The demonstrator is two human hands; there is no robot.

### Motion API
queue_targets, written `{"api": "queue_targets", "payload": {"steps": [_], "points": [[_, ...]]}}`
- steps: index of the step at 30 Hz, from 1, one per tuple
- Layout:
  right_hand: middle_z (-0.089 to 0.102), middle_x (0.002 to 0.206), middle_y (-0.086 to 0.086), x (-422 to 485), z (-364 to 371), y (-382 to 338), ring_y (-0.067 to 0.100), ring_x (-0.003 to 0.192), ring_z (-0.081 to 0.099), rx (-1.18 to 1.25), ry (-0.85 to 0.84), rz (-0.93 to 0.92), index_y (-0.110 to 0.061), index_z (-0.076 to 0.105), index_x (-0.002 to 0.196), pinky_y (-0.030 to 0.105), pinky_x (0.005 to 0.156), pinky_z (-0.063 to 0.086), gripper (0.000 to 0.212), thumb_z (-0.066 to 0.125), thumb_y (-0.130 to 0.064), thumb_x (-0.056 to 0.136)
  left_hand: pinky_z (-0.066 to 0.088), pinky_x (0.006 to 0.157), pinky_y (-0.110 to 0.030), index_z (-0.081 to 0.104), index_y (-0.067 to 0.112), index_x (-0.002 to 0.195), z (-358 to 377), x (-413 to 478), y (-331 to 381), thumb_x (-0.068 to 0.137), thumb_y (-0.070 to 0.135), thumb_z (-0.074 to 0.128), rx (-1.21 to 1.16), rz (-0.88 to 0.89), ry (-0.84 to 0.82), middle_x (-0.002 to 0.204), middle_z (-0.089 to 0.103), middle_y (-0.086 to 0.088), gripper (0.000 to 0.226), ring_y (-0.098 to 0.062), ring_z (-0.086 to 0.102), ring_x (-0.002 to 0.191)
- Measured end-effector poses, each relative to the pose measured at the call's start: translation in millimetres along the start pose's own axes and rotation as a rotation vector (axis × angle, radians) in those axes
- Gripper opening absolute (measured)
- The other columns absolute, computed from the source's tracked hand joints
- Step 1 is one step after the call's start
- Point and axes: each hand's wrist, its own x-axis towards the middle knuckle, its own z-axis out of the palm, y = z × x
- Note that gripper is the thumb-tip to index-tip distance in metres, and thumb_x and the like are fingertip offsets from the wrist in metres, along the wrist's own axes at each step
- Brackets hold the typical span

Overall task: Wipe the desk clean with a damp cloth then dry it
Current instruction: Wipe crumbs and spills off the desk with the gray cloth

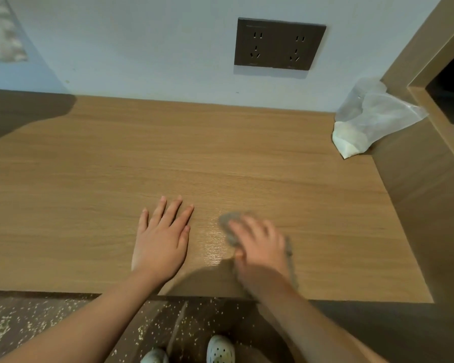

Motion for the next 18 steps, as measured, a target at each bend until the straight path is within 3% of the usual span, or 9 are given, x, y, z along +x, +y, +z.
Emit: {"api": "queue_targets", "payload": {"steps": [1, 3, 7, 10, 13, 18], "points": [[0.035, 0.141, -0.016, -10.6, 1.0, -5.4, 0.014, 0.13, 0.033, -0.014, 0.008, -0.129, -0.038, 0.04, 0.134, 0.048, 0.107, 0.033, 0.048, 0.038, -0.025, 0.087, 0.0, 0.113, -0.041, 0.028, 0.031, 0.144, -1.8, -0.7, -1.8, 0.086, 0.046, 0.001, -0.011, 0.022, -0.007, 0.153, 0.024, 0.004, 0.065, -0.017, 0.005, 0.143], [0.037, 0.139, -0.02, -14.4, -2.3, 11.7, 0.008, 0.128, 0.036, -0.063, -0.018, -0.153, -0.038, 0.043, 0.133, 0.049, 0.105, 0.036, 0.047, 0.039, -0.026, 0.088, -0.004, 0.112, -0.037, 0.022, 0.032, 0.145, -5.3, -5.3, -8.2, 0.084, 0.049, -0.002, -0.02, 0.076, -0.038, 0.154, 0.02, 0.006, 0.068, -0.013, -0.001, 0.141], [0.033, 0.148, -0.005, -11.2, -16.9, 65.8, 0.023, 0.134, 0.028, -0.039, 0.11, 0.463, -0.032, 0.034, 0.141, 0.045, 0.109, 0.023, 0.05, 0.045, -0.029, 0.093, 0.011, 0.111, -0.04, 0.03, 0.03, 0.143, -11.7, -24.0, -42.0, 0.092, 0.056, -0.001, 0.044, 0.165, -0.07, 0.149, 0.033, 0.003, 0.065, -0.013, 0.011, 0.138], [0.028, 0.15, 0.001, -1.1, -15.6, 45.3, 0.03, 0.133, 0.025, -0.047, 0.156, 0.701, -0.028, 0.033, 0.143, 0.048, 0.108, 0.022, 0.051, 0.045, -0.028, 0.093, 0.009, 0.112, -0.04, 0.025, 0.031, 0.144, -23.2, -39.2, -83.3, 0.088, 0.063, -0.003, 0.019, 0.088, -0.075, 0.151, 0.026, 0.004, 0.07, -0.014, 0.008, 0.14], [0.027, 0.15, 0.003, 10.0, 1.9, -5.0, 0.029, 0.132, 0.024, -0.053, 0.15, 0.673, -0.026, 0.032, 0.143, 0.046, 0.107, 0.021, 0.051, 0.044, -0.028, 0.094, 0.003, 0.113, -0.037, 0.016, 0.032, 0.145, -36.8, -48.5, -126.4, 0.081, 0.06, -0.004, 0.007, -0.006, -0.068, 0.154, 0.014, 0.007, 0.073, -0.012, -0.002, 0.141], [0.021, 0.151, -0.007, 6.6, 50.7, -136.9, 0.021, 0.136, 0.02, -0.01, 0.08, 0.334, -0.033, 0.025, 0.144, 0.04, 0.11, 0.019, 0.054, 0.043, -0.032, 0.093, -0.002, 0.111, -0.034, 0.004, 0.034, 0.144, -48.3, -59.9, -185.4, 0.072, 0.071, -0.025, 0.076, 0.056, -0.143, 0.154, 0.004, 0.009, 0.086, -0.009, -0.01, 0.138]]}}
